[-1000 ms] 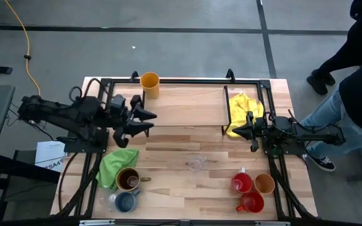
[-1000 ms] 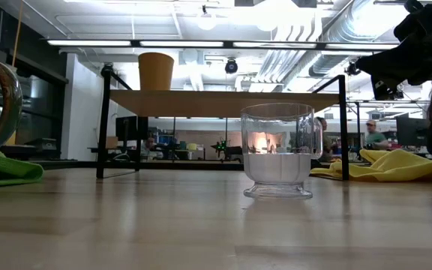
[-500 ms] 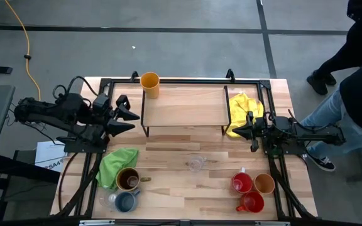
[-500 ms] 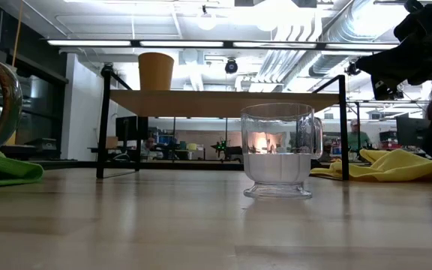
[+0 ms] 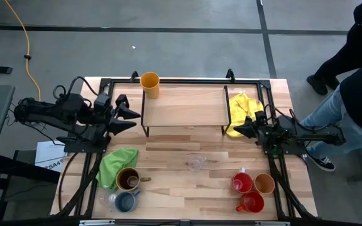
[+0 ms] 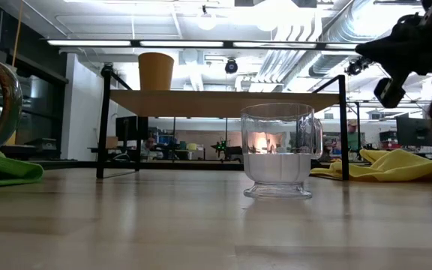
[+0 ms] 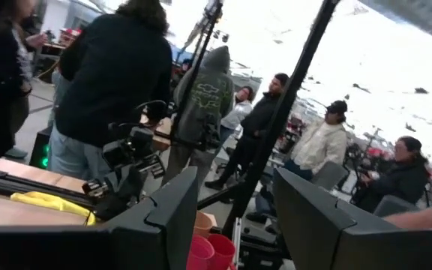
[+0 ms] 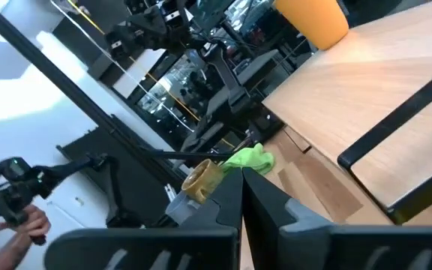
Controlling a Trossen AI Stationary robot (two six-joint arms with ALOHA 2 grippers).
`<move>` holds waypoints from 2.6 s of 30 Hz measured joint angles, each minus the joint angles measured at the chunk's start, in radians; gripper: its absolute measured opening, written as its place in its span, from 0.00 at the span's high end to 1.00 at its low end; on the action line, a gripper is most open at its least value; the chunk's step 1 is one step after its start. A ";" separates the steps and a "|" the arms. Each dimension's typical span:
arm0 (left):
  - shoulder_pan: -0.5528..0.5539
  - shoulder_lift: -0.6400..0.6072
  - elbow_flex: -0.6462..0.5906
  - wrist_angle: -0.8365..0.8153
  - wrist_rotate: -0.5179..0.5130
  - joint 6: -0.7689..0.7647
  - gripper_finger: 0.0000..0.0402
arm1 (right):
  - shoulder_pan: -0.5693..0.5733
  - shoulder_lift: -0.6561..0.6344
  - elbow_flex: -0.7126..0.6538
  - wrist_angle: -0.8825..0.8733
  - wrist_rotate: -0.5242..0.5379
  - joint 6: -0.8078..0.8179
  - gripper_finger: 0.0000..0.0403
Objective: Stack small to large cups/mugs on shelf
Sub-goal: Put the orange cup on the shelf
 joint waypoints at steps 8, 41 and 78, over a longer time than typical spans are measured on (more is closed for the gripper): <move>0.000 0.003 0.000 -0.043 -0.103 -0.050 0.59 | 0.000 0.000 0.000 0.074 -0.109 -0.045 1.00; -0.001 0.000 -0.089 0.076 -0.051 0.024 0.59 | 0.100 0.675 0.636 -0.011 -0.127 -0.422 1.00; 0.000 -0.002 -0.089 -0.038 -0.175 0.075 1.00 | 0.196 0.745 0.651 -0.002 0.096 -0.505 1.00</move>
